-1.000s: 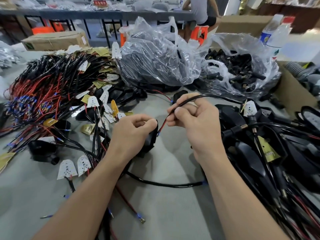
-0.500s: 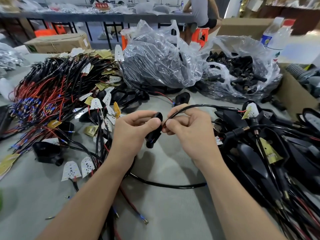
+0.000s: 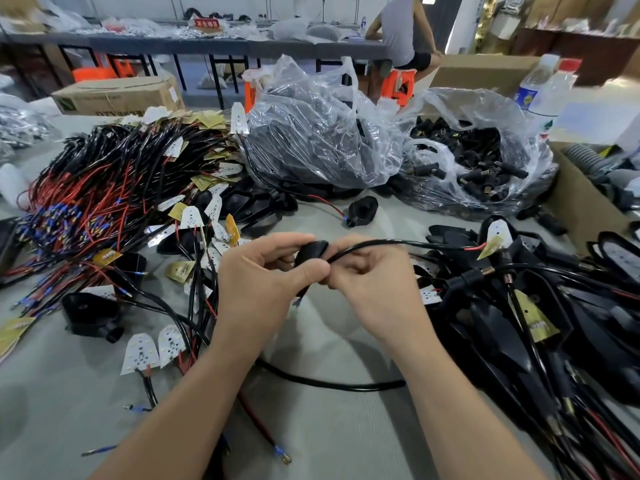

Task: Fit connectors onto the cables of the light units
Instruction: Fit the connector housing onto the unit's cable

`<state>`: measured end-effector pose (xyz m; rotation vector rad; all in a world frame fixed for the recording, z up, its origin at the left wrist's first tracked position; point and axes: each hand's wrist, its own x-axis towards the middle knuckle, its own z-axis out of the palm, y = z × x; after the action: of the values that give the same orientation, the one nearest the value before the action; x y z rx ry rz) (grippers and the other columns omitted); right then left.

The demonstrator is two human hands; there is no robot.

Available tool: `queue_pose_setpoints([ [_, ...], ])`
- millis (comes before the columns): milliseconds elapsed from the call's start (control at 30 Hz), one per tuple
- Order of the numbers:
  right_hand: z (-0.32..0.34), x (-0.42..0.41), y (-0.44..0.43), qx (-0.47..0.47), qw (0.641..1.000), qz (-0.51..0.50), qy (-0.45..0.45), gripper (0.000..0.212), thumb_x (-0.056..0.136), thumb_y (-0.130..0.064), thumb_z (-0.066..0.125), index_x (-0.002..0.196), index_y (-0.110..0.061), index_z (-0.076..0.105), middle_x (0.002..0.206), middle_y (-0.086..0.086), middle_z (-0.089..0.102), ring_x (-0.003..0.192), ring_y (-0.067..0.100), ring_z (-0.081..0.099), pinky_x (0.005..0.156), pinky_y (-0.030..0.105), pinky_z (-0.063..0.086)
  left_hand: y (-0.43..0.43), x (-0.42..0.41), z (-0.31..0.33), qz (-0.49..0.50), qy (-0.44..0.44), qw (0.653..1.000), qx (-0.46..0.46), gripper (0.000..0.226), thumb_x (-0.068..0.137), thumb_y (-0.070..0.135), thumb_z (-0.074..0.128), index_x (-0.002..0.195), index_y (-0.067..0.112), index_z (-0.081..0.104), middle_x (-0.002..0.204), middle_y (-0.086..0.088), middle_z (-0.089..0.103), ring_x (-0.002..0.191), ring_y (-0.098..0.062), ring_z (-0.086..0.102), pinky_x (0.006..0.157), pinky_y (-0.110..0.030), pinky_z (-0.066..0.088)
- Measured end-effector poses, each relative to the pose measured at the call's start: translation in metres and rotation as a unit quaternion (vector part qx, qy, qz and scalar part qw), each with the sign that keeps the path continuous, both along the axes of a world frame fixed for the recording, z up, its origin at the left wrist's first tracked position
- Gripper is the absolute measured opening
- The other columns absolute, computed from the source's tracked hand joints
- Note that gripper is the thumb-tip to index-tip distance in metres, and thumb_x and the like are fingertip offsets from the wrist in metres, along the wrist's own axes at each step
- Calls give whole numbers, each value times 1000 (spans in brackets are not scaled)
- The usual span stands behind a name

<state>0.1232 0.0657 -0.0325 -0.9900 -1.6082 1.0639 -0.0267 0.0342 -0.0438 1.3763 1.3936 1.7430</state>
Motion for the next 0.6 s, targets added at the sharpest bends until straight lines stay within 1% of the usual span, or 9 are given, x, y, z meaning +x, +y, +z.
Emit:
queue_pose_setpoints([
  [67, -2, -5, -6, 11, 999, -5, -31, 5, 79, -16, 76, 76, -20, 74, 59, 5, 64, 58, 10, 55, 60, 38, 52, 0, 0, 1, -14, -45, 999, 10, 37, 58, 34, 91, 94, 31, 82, 85, -3, 79, 78, -31, 75, 74, -36, 64],
  [167, -2, -7, -9, 38, 993, -51, -99, 5, 79, -18, 74, 74, -18, 73, 60, 4, 60, 53, 10, 50, 54, 28, 45, 1, 1, 5, -36, -129, 991, 23, 34, 59, 29, 96, 91, 26, 83, 84, -5, 80, 76, -18, 76, 71, -23, 59],
  [233, 1, -11, -11, 65, 987, -81, -120, 3, 78, -17, 74, 75, -16, 73, 63, -1, 61, 59, 14, 55, 62, 31, 48, 3, -1, 6, -33, -200, 979, 12, 29, 62, 28, 92, 89, 22, 83, 84, -3, 79, 77, -14, 74, 74, -23, 58],
  [333, 5, -20, -19, 94, 985, -102, -104, 11, 82, -16, 73, 81, -28, 72, 90, -19, 62, 89, 4, 59, 84, 10, 41, 7, -6, 9, -44, -313, 948, -38, 20, 69, 32, 80, 82, 18, 76, 81, -1, 74, 73, -11, 69, 72, -23, 57],
  [367, 6, -23, -22, 97, 986, -91, -105, 13, 84, -16, 72, 84, -30, 69, 99, -23, 57, 97, 1, 58, 87, 6, 37, 8, -7, 9, -53, -327, 942, -51, 19, 71, 34, 78, 82, 18, 73, 79, 0, 72, 70, -11, 68, 71, -23, 57],
  [433, 5, -28, -23, 109, 986, -60, -109, 16, 87, -13, 68, 87, -28, 65, 104, -22, 53, 101, -1, 56, 87, 9, 41, 9, -7, 8, -71, -329, 939, -69, 22, 75, 33, 78, 86, 15, 70, 81, -2, 71, 73, -13, 67, 75, -26, 57],
  [500, 5, -29, -22, 108, 987, -50, -105, 18, 87, -12, 67, 86, -29, 62, 95, -17, 59, 93, -1, 57, 79, 7, 40, 10, -7, 6, -106, -300, 944, -82, 32, 84, 34, 77, 100, 8, 70, 95, -10, 70, 89, -22, 66, 92, -40, 53],
  [533, 5, -29, -20, 93, 989, -55, -99, 17, 87, -14, 67, 84, -30, 61, 91, -16, 63, 89, -2, 59, 76, 5, 39, 9, -7, 6, -140, -284, 945, -85, 36, 91, 36, 69, 110, 5, 68, 106, -13, 69, 99, -26, 64, 100, -47, 49],
  [600, 4, -26, -14, 61, 991, -83, -86, 12, 86, -20, 67, 83, -30, 61, 86, -14, 66, 85, 0, 64, 77, 11, 44, 9, -11, 6, -222, -256, 936, -93, 39, 101, 32, 51, 128, 8, 67, 126, -13, 68, 117, -27, 64, 106, -48, 48],
])
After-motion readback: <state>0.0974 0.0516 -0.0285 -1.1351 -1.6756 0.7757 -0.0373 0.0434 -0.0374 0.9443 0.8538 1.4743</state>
